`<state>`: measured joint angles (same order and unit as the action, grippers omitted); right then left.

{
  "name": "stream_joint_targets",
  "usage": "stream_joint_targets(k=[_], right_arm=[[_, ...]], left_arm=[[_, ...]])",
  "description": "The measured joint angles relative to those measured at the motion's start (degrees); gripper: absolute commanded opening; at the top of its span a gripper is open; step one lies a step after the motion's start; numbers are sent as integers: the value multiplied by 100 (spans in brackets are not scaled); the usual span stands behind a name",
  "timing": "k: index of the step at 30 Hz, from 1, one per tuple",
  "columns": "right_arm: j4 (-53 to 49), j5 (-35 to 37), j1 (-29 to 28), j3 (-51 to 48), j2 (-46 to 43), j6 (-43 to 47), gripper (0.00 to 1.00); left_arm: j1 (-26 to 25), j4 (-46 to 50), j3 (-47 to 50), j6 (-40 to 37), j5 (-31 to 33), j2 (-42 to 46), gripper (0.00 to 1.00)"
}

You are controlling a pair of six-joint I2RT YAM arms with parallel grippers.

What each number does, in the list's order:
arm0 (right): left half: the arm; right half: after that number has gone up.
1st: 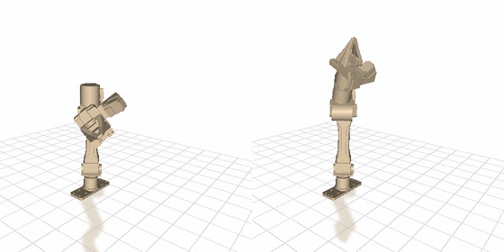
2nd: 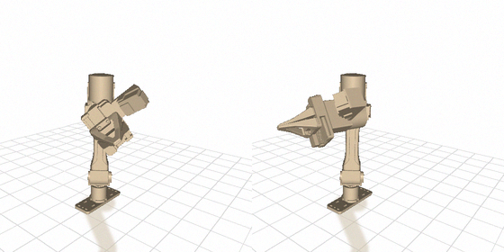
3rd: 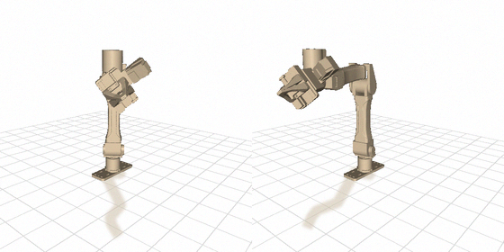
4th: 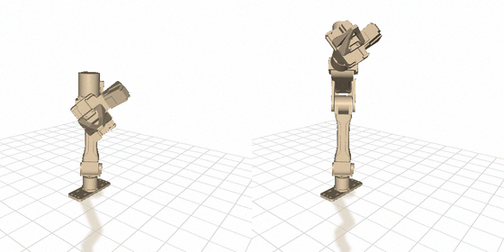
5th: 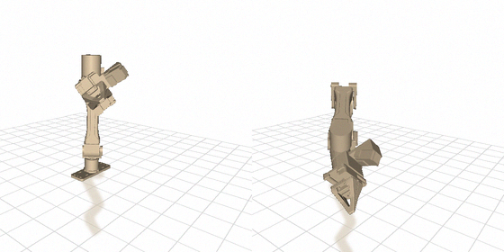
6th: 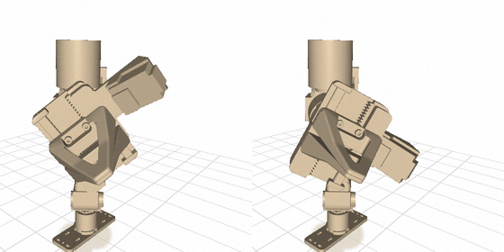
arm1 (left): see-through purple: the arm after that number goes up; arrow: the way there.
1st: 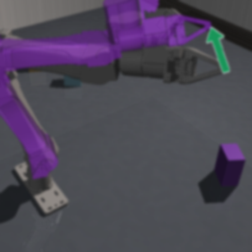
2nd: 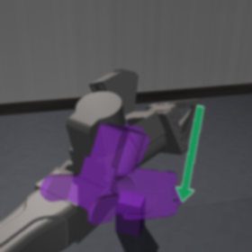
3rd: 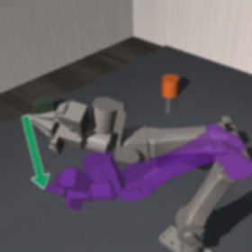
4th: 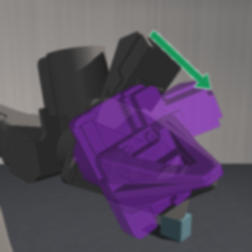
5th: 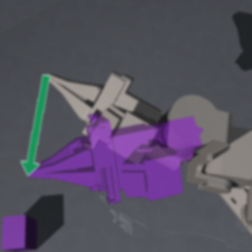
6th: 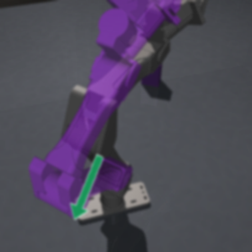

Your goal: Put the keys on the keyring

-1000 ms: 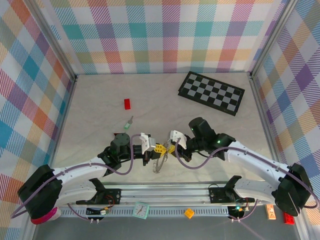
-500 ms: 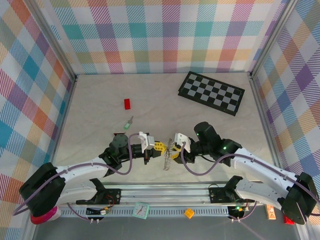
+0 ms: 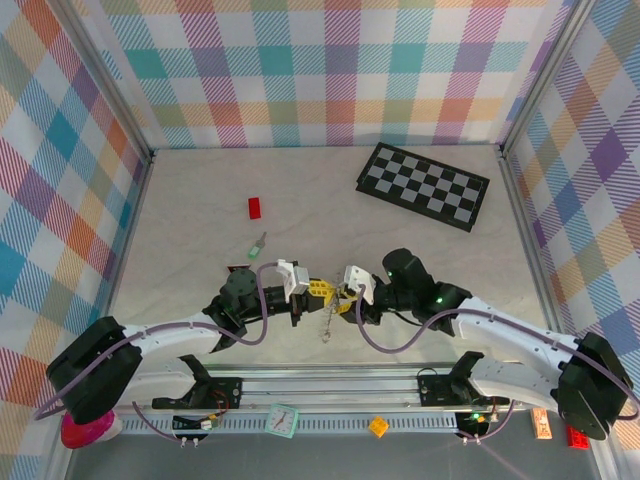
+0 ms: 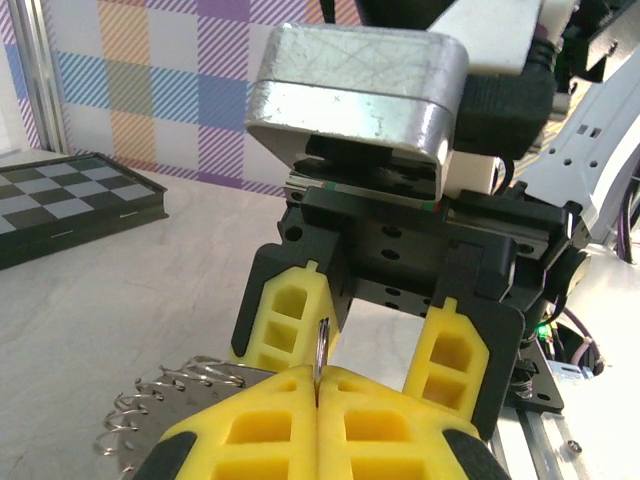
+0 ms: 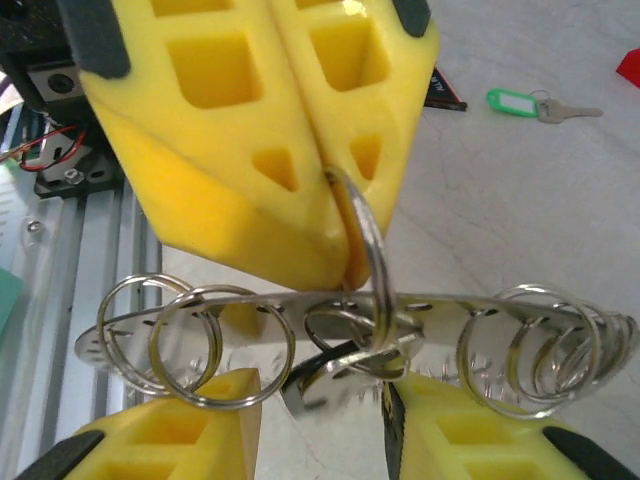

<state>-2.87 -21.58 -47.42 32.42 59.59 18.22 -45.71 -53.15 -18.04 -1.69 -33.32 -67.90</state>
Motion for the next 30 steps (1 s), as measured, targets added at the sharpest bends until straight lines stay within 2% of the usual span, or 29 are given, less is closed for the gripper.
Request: stream_joint_targets(k=[6, 12, 18, 24, 30], right_arm=[[389, 389, -24, -223, -28, -4, 40], [566, 514, -28, -247, -92, -24, 33], [721, 638, -28, -269, -164, -4, 22], [708, 743, -28, -278, -345, 63, 1], [389, 866, -28, -269, -503, 240, 0]], left_arm=[[0, 0, 0, 66, 2, -15, 0], [0, -46, 0, 68, 0, -17, 0], [0, -90, 0, 68, 4, -20, 0], [0, -90, 0, 66, 44, -20, 0], [0, -22, -9, 39, 42, -17, 0]])
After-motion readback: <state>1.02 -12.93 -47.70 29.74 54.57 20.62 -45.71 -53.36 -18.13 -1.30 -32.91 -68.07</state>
